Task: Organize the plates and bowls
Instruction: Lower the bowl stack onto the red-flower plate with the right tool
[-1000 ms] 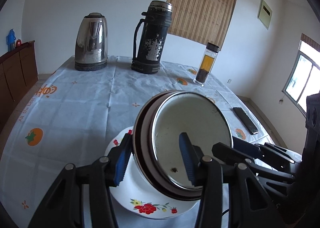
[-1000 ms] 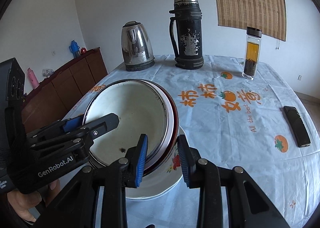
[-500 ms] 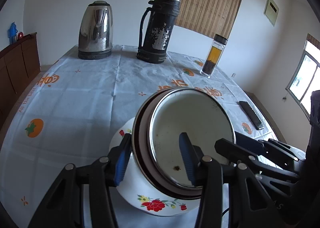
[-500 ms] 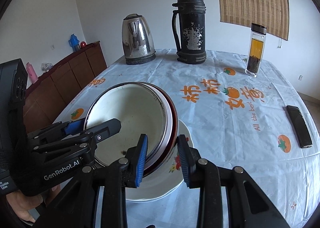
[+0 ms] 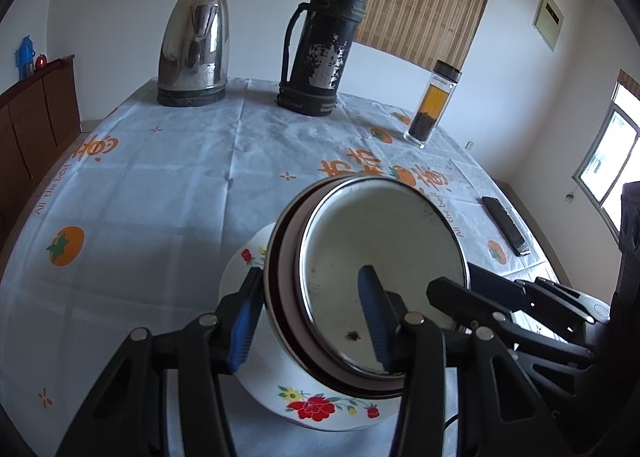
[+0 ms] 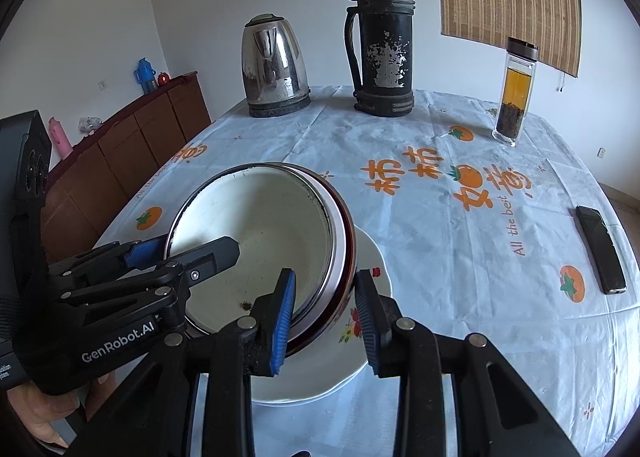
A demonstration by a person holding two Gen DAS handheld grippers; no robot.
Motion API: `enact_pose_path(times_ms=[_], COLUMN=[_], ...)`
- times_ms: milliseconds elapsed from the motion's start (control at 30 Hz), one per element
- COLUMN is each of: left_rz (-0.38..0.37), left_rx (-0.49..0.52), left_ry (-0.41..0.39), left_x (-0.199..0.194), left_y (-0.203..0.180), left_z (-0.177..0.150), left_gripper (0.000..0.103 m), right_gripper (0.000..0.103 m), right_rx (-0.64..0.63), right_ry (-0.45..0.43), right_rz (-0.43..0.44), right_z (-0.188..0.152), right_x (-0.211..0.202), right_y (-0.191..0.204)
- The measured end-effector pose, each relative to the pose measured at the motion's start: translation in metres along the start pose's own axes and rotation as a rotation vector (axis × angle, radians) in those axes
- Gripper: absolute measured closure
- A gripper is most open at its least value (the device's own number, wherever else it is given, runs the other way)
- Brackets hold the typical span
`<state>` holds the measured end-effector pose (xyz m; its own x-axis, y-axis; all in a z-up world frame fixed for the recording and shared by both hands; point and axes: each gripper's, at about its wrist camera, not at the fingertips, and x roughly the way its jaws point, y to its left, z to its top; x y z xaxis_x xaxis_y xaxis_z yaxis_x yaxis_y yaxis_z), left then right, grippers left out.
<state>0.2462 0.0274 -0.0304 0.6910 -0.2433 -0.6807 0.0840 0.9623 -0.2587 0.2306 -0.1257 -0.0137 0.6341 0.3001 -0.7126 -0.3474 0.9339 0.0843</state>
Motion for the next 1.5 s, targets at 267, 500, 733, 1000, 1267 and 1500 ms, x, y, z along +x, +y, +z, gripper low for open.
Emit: enact_pose_path(times_ms=[267, 500, 733, 1000, 1267, 1500], left_rz=[-0.004, 0.002, 0.004, 0.004, -0.004, -0.017], left_rx=[0.003, 0.006, 0.005, 0.005, -0.004, -0.004], left_ry=[0.004, 0.017, 0.025, 0.053, 0.068, 0.067], left_x=[0.001, 0.005, 0.006, 0.012, 0.017, 0.02], left_y=[0.0, -0.001, -0.001, 0.002, 0.004, 0.004], left_z=[-0.001, -0.002, -0.004, -0.006, -0.008, -0.008], left_gripper=[0.057, 0.057, 0.057, 0.057, 0.057, 0.057], right_gripper=[0.07, 0.07, 0.07, 0.07, 0.07, 0.065], right_rx=[-0.001, -0.005, -0.008, -0.012, -0.013, -0.001], right_ry=[0.009, 0.024, 0.043, 0.052, 0.037, 0.027], right_rz=[-0.002, -0.003, -0.004, -0.007, -0.01, -0.017], right_z=[-0.002, -0.003, -0.005, -0.005, -0.005, -0.008], right_x=[0.0, 0.003, 0.006, 0.008, 0.008, 0.015], right_y=[-0.001, -0.001, -0.001, -0.001, 0.0, -0.002])
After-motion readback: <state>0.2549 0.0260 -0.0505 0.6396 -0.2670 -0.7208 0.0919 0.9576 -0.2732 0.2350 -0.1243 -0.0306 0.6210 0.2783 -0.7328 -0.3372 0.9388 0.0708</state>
